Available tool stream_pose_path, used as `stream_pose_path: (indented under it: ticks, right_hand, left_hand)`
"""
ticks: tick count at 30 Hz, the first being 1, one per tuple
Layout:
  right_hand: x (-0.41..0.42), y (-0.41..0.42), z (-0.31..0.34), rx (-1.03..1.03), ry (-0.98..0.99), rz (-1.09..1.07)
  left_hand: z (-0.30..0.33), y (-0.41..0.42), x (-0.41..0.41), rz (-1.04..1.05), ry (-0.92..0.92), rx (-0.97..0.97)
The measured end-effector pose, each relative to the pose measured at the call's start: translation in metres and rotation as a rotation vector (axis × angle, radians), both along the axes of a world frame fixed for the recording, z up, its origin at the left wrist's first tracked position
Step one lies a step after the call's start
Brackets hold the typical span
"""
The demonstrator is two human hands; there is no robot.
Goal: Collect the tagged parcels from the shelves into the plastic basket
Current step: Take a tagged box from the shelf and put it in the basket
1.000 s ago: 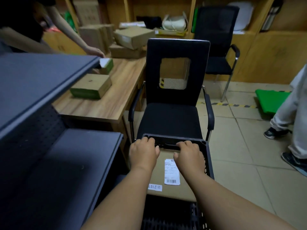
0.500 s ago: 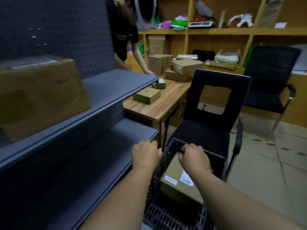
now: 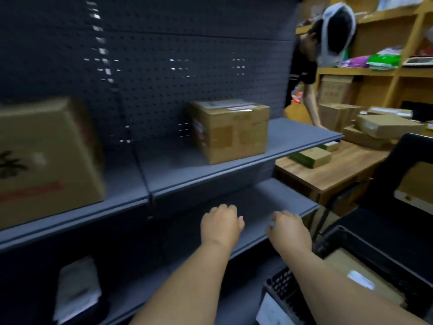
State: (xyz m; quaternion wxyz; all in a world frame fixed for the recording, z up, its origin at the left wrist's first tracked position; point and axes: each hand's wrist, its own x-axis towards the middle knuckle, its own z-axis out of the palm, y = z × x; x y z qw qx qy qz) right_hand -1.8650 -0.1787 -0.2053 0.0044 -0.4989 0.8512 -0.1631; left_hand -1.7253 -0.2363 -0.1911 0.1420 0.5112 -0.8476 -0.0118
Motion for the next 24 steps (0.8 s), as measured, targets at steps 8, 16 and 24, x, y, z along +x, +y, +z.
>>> stream_pose_path:
  ticks: [8,16,24]
  right_hand:
    - [0.139,0.015,0.012,-0.075,-0.01,0.17]
    - [0.266,0.058,0.021,-0.105,-0.056,0.35]
    - [0.367,0.099,0.049,-0.17,-0.103,0.499]
  left_hand:
    - [0.014,0.049,0.149,0.171,-0.007,-0.046]
    - [0.028,0.119,0.288,0.362,-0.05,-0.071]
    - [0.053,0.183,0.396,0.545,-0.055,-0.111]
